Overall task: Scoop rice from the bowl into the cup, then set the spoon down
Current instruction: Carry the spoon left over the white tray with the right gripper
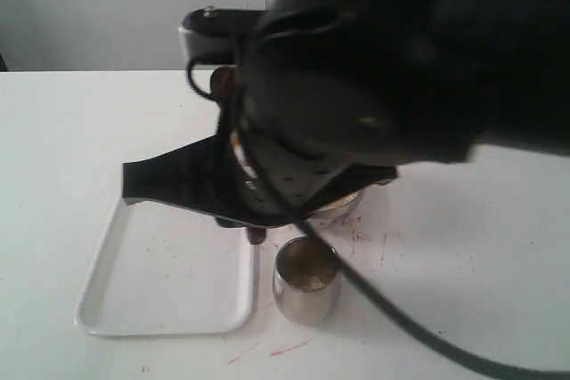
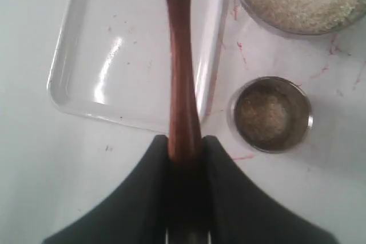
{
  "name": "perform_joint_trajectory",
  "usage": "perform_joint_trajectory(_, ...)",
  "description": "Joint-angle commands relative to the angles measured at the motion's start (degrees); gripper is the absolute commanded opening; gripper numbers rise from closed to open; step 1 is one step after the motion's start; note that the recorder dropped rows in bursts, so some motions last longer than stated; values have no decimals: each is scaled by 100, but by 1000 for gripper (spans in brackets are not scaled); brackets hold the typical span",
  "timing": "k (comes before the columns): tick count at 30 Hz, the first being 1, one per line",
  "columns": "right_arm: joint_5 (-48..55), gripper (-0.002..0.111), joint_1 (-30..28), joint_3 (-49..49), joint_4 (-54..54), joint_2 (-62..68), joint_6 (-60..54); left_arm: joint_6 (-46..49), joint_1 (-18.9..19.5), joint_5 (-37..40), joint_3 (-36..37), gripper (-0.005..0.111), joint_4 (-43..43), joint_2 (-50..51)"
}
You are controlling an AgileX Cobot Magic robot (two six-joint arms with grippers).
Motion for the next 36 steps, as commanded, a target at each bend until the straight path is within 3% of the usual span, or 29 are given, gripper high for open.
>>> perform_joint_trajectory(1,-350,0,-34,-597,100,1003,-61,1,-38,-21,-36,14,-55,4)
perform_joint_trajectory(9,-826,0,-34,-1632,200,2732,299,1,-38,-21,-36,14,-55,4)
perform_joint_trajectory(15,-791,0,-34,-1939,-316,3517,918,1,-38,-21,-36,14,-55,4)
perform_joint_trajectory(26,-787,0,-87,-2041,-807,3926,1559,1,-38,-21,-36,14,-55,4)
perform_joint_trajectory(36,-911,0,-258,-2044,-541,3949,1256,1,-38,-21,-36,14,-55,4)
